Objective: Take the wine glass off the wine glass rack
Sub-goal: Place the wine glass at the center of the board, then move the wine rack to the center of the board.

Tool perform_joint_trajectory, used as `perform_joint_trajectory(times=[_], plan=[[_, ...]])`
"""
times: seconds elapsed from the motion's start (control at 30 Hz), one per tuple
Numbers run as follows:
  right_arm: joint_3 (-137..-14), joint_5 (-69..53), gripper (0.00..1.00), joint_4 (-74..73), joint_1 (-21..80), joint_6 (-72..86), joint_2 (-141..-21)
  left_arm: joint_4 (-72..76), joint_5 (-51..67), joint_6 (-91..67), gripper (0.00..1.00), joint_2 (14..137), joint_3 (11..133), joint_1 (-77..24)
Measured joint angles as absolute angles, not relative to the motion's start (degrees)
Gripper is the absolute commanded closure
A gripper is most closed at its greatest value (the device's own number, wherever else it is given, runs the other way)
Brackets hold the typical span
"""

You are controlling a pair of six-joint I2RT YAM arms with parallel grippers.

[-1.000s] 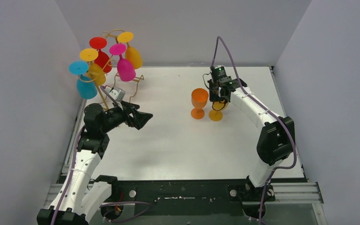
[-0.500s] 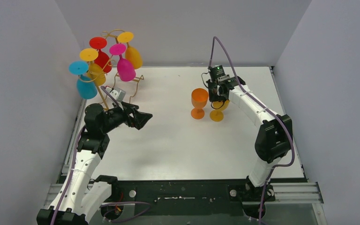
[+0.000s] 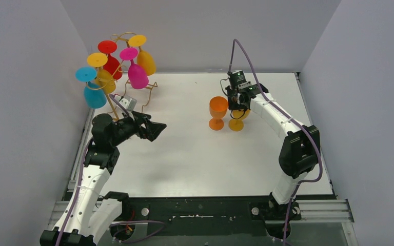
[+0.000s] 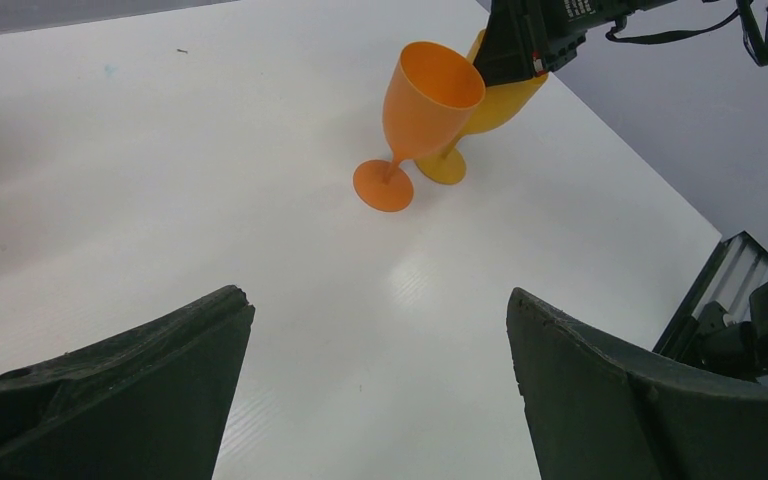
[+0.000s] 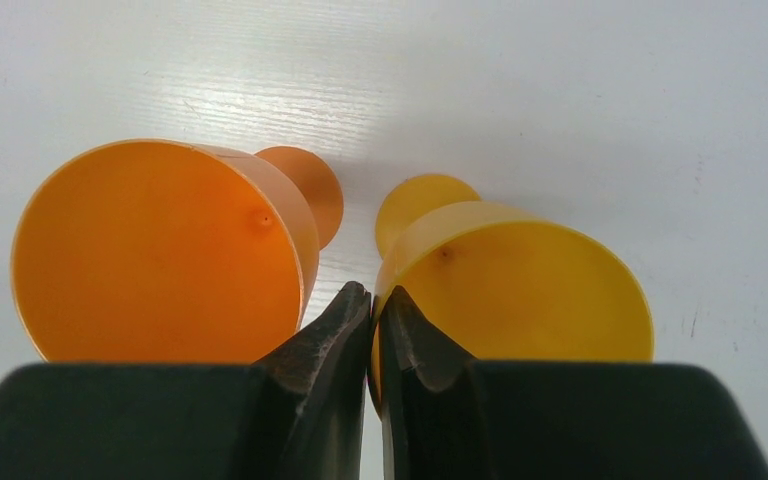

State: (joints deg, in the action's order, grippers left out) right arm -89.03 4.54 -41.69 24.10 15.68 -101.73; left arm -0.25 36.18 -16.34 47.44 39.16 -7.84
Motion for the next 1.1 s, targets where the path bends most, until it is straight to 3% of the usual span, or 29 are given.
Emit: perform_joint_trajectory(times=[0.17, 0.3, 0.77, 1.1], plan=[[-89.06, 5.04, 0.84, -41.65, 24.1, 15.88, -101.75, -0.25, 35.97, -16.36, 0.03, 47.24, 39.16, -7.84], [-89.06, 5.72, 0.65, -41.39, 24.16, 16.12, -101.67, -0.19, 34.89, -16.47, 0.03, 47.24, 39.16, -7.84], [-89.23, 5.74, 0.62, -40.21, 24.43, 15.62, -97.84, 0.8, 30.46, -18.92, 0.03, 46.19, 39.13, -7.84], [-79.61, 4.01, 0.5, -33.8, 24.43, 17.39, -81.82, 3.01, 24.08, -25.82, 0.03, 47.27, 39.13, -7.84]])
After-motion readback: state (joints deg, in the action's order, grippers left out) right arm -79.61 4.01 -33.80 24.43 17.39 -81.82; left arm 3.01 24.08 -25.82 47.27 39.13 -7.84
